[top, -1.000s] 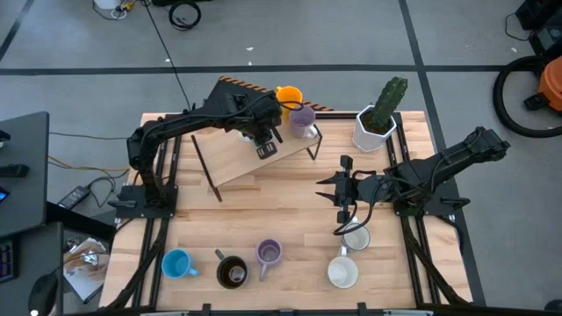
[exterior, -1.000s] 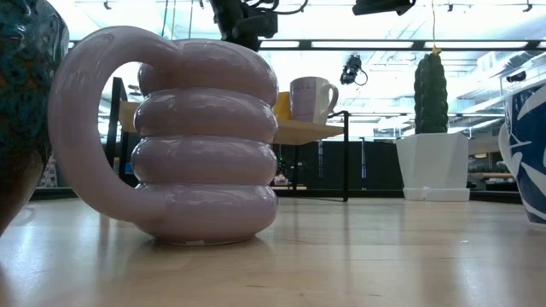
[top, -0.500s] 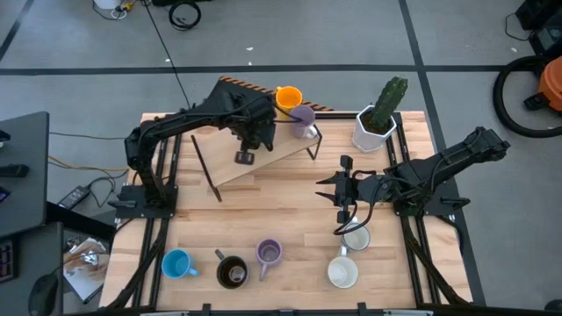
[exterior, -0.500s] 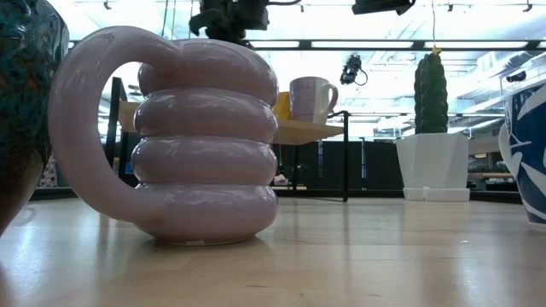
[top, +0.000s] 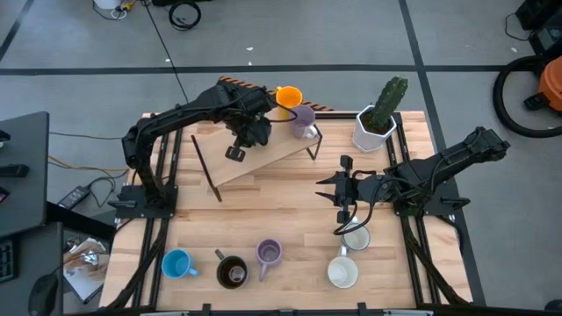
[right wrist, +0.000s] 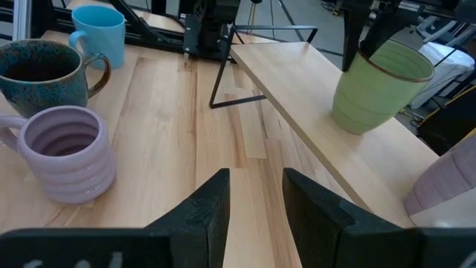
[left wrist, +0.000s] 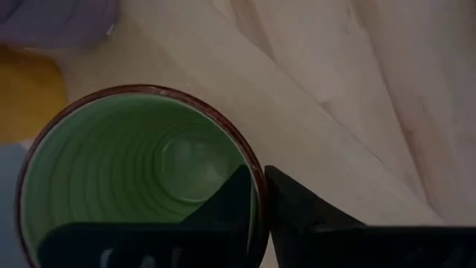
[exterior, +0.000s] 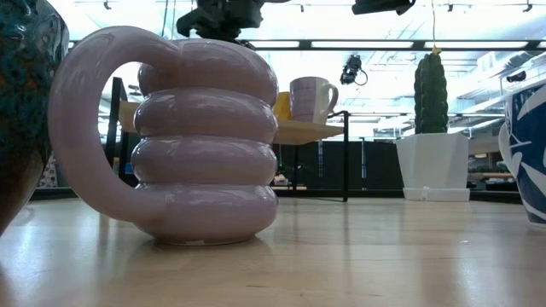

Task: Place coffee mugs
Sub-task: Put the green mug on the shelf

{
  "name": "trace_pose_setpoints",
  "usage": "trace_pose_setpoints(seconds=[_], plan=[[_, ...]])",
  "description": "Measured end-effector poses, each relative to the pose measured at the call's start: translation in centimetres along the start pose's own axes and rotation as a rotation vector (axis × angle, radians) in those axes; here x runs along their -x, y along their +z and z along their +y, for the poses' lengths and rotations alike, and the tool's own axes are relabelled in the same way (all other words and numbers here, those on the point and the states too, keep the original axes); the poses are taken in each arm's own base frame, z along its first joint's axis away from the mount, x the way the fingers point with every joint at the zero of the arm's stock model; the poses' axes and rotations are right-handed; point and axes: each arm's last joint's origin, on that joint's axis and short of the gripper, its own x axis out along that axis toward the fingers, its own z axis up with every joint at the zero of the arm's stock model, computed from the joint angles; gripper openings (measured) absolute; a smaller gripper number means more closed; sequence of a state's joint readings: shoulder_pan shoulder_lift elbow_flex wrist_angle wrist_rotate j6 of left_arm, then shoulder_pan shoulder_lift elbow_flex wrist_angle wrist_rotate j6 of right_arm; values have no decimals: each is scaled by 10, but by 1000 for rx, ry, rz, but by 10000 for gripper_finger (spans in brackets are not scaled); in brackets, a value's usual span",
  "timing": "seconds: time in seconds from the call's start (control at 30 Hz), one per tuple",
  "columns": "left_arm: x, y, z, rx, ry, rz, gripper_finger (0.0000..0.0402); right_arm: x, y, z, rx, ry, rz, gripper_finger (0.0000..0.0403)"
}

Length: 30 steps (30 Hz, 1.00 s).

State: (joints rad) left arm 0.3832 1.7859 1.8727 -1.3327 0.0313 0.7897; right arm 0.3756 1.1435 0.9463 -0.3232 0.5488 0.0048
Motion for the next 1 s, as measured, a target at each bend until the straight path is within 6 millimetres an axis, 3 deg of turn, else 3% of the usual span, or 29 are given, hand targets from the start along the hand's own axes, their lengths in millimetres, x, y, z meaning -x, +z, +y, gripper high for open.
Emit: trace_pose_setpoints(seconds=[0.17,0.57,0.77,1.0], plan=[[0,0,0,46,12,7,64,0,0,0,0,0,0,130],[2,1,-2,146,28,21,151,0,0,0,0,0,0,130],[11,3,-8,185,97,39,158,0,0,0,0,0,0,130],[16,14,-10,307,154,-55,158,0,0,0,0,0,-1,130]])
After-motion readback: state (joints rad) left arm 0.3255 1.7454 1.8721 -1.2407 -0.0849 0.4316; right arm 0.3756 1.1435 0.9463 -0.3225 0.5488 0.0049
